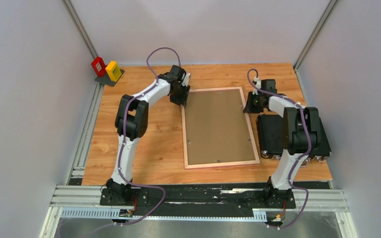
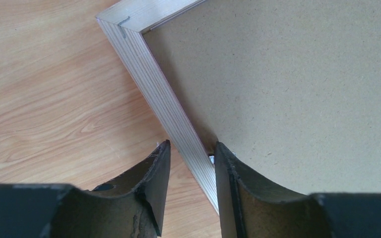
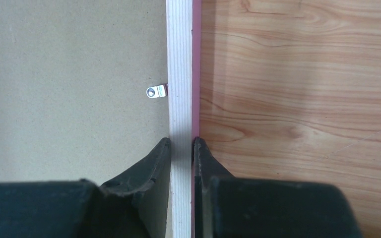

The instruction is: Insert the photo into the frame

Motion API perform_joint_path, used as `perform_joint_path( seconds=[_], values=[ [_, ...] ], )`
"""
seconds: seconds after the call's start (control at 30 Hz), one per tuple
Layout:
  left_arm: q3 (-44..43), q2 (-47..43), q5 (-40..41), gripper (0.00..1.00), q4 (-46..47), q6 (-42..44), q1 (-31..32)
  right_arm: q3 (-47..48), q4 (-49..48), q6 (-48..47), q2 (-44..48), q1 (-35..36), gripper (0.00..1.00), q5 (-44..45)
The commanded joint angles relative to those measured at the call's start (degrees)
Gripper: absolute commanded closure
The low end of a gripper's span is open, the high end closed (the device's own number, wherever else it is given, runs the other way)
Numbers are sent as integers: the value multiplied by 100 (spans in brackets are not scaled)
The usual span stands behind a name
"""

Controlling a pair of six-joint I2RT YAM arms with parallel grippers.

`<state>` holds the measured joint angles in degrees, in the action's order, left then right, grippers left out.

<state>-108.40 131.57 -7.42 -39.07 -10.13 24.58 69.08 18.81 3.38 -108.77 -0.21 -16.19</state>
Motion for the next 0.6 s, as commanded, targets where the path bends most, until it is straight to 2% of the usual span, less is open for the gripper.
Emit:
perform_joint_path(
  seconds=[0.0, 0.13, 0.27, 0.33, 0.43, 0.57],
  values=[
    [92, -264, -50, 52, -621, 221, 82, 132, 53, 62, -168, -108, 100, 157],
    [28, -325, 51, 44, -628, 207, 74, 125, 53, 95, -168, -109, 100, 145],
    [-85, -393, 202, 32, -680, 199, 67, 117, 53, 283, -234, -111, 100, 139],
    [-145, -451, 292, 24, -703, 184, 58, 121, 57, 416, -280, -105, 100, 149],
    [-126, -646, 450, 2, -656, 175, 47, 123, 58, 638, -289, -105, 100, 159],
    [-47, -913, 351, 0, -619, 274, 36, 79, 53, 1004, -221, -99, 100, 162]
  ],
)
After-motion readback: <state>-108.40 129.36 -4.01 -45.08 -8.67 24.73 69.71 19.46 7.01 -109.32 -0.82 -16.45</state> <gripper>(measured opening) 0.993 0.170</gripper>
